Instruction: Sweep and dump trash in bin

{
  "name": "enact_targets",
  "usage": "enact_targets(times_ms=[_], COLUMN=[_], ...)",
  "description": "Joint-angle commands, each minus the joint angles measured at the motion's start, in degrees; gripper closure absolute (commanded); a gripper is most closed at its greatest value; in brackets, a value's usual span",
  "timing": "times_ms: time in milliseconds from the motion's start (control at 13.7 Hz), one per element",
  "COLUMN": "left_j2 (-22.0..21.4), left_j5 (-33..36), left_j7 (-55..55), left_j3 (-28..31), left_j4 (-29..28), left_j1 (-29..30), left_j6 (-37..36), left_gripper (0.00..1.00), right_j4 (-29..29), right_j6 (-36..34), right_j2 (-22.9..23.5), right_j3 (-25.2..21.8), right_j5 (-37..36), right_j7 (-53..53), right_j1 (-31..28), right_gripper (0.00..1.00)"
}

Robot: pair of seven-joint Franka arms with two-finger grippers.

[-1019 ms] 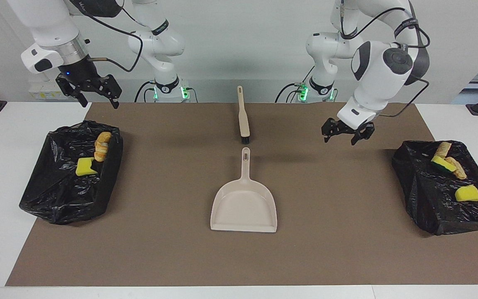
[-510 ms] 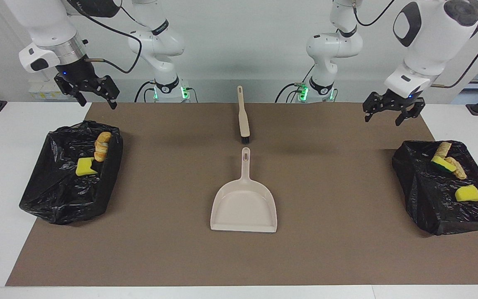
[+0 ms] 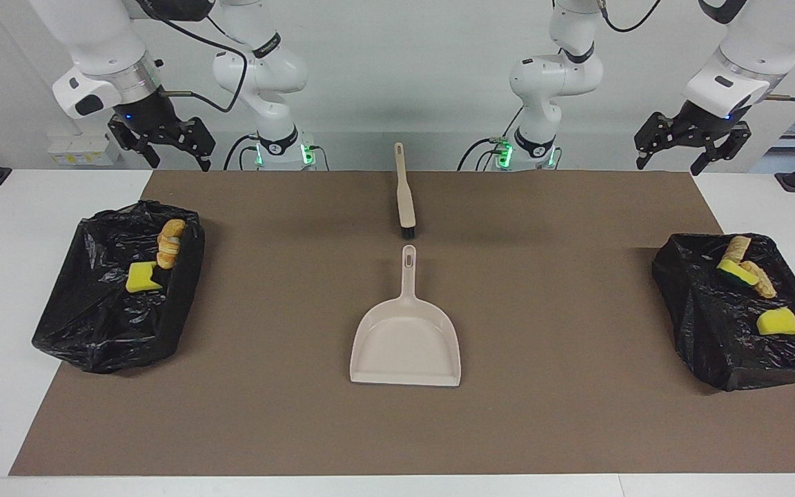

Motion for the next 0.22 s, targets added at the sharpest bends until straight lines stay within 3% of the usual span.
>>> enact_targets(times_ms=[0,146], left_j2=[0.8,0.0], left_j5=[0.0,0.0], left_j7=[0.6,0.7], left_j3=[-0.4,-0.4], left_j4=[1.7,0.1], left_j1=[0.4,0.5], left_j6=[-1.4,-1.3], left_gripper=[0.00,0.00], right_j4=[-0.2,-0.2], right_j6=[0.2,0.5], right_j2=[0.0,0.2], right_j3=[0.3,0.3], right_j5=[0.8,0.8], right_j7=[0.8,1.0], right_j1=[-0.3,-0.3], right_gripper=[0.00,0.00])
